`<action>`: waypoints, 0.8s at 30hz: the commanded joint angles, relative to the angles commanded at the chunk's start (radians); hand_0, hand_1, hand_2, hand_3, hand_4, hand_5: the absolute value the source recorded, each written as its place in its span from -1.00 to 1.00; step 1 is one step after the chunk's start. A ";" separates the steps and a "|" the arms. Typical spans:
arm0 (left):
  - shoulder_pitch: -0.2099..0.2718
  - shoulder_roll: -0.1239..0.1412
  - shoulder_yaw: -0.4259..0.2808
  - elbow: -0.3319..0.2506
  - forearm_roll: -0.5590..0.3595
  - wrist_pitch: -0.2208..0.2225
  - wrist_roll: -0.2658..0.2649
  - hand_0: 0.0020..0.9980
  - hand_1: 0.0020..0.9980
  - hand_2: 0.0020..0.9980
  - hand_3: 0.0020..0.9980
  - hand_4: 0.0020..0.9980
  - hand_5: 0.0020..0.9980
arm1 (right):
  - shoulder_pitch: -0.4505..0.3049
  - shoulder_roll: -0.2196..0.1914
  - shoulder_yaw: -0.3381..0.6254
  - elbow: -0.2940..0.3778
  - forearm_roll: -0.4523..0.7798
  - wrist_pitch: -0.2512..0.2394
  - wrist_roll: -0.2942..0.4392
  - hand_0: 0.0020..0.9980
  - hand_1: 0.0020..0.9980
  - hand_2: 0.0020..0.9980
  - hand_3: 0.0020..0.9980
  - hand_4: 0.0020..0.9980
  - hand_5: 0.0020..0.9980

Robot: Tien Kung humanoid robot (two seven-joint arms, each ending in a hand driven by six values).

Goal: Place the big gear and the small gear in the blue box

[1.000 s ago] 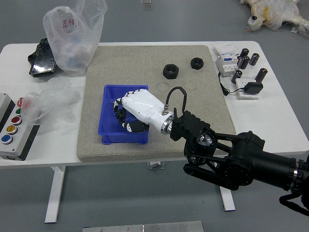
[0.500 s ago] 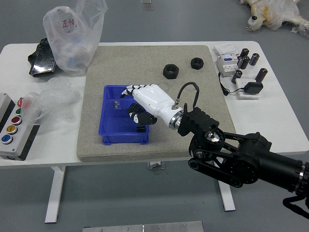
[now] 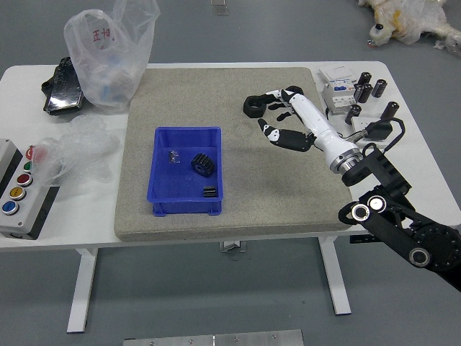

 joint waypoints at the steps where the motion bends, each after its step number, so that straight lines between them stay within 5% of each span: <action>1: 0.000 0.000 0.002 0.001 -0.002 0.001 -0.002 0.33 0.19 0.12 0.33 0.48 -0.20 | -0.017 -0.006 0.025 0.004 0.039 0.008 0.020 0.06 0.35 0.45 0.43 0.57 -0.27; 11: -0.016 0.001 0.046 0.007 -0.042 0.012 -0.029 0.33 0.19 0.12 0.33 0.49 -0.20 | -0.189 -0.042 0.238 0.081 0.284 0.032 0.102 0.06 0.34 0.43 0.42 0.59 -0.24; 24: -0.034 0.014 0.072 0.006 -0.074 0.015 -0.037 0.33 0.19 0.12 0.32 0.49 -0.20 | -0.236 -0.043 0.406 0.101 0.292 0.033 0.112 0.07 0.33 0.42 0.42 0.66 -0.16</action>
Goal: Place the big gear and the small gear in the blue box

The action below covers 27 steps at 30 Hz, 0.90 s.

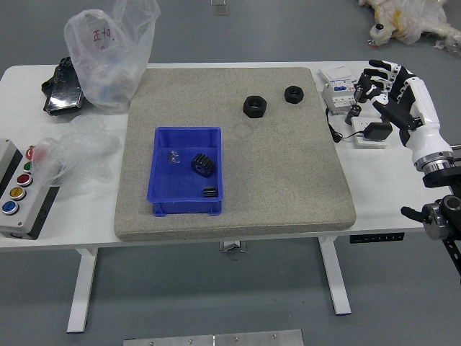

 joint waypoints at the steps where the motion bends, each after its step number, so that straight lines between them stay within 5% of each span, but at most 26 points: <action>1: -0.001 0.001 0.003 0.000 -0.004 0.001 -0.001 0.33 0.19 0.12 0.32 0.49 -0.20 | -0.002 0.000 0.003 0.004 -0.004 0.001 0.000 0.07 0.33 0.42 0.42 0.66 -0.16; 27: -0.008 0.008 0.014 -0.004 -0.012 -0.004 0.000 0.33 0.19 0.12 0.32 0.48 -0.22 | -0.034 0.001 0.063 0.013 -0.016 0.005 0.010 0.07 0.30 0.42 0.42 0.68 -0.18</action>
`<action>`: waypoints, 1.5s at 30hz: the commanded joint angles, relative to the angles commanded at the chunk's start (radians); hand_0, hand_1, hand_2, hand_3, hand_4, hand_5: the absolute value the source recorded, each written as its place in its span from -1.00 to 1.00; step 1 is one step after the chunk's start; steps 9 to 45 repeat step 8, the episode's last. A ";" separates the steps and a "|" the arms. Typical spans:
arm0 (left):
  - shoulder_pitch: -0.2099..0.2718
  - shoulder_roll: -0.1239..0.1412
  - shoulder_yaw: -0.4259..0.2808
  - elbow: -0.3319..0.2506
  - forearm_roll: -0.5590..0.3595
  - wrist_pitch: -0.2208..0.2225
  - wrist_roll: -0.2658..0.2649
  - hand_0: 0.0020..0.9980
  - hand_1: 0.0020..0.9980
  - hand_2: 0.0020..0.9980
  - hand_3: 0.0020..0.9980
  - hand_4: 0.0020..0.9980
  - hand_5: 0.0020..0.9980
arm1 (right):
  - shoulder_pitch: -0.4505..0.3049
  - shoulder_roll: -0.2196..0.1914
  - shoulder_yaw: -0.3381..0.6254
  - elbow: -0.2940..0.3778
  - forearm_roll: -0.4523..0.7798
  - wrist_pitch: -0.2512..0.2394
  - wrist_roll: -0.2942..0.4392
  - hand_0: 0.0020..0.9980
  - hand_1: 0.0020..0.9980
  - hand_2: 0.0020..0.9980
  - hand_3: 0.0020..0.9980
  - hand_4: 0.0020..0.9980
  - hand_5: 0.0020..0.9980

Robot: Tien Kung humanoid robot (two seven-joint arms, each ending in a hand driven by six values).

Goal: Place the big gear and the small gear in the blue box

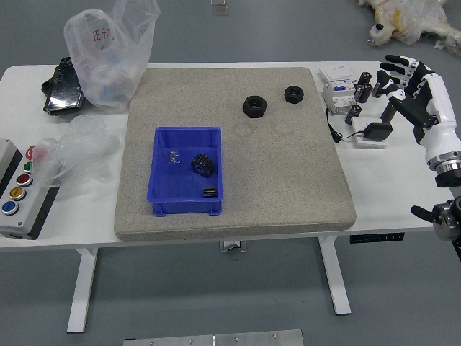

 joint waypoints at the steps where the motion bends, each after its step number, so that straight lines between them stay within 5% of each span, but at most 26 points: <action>1: 0.000 0.000 -0.001 0.000 0.001 0.000 0.001 0.33 0.19 0.12 0.32 0.48 -0.22 | 0.000 0.000 0.002 0.000 -0.001 0.000 0.000 0.07 0.30 0.42 0.42 0.68 -0.18; 45: 0.002 0.002 -0.009 0.000 0.012 -0.003 0.004 0.33 0.19 0.12 0.32 0.48 -0.22 | -0.001 -0.003 0.015 -0.002 -0.001 0.000 0.001 0.07 0.30 0.42 0.41 0.69 -0.19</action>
